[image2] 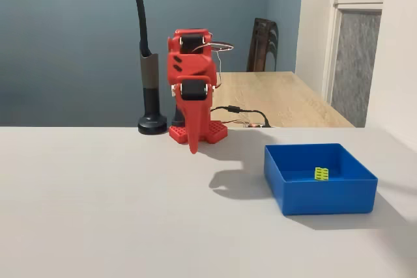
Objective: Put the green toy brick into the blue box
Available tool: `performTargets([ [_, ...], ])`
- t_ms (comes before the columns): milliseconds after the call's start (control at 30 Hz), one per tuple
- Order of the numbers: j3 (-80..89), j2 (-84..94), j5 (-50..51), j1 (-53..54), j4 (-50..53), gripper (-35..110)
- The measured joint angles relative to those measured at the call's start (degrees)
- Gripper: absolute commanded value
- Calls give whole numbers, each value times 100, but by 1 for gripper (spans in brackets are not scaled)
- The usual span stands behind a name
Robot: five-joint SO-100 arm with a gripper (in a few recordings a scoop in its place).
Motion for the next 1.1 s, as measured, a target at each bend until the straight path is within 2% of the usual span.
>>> performTargets([
  [400, 958, 1301, 0, 0, 0, 0],
  [1100, 967, 1573, 97, 79, 167, 0],
])
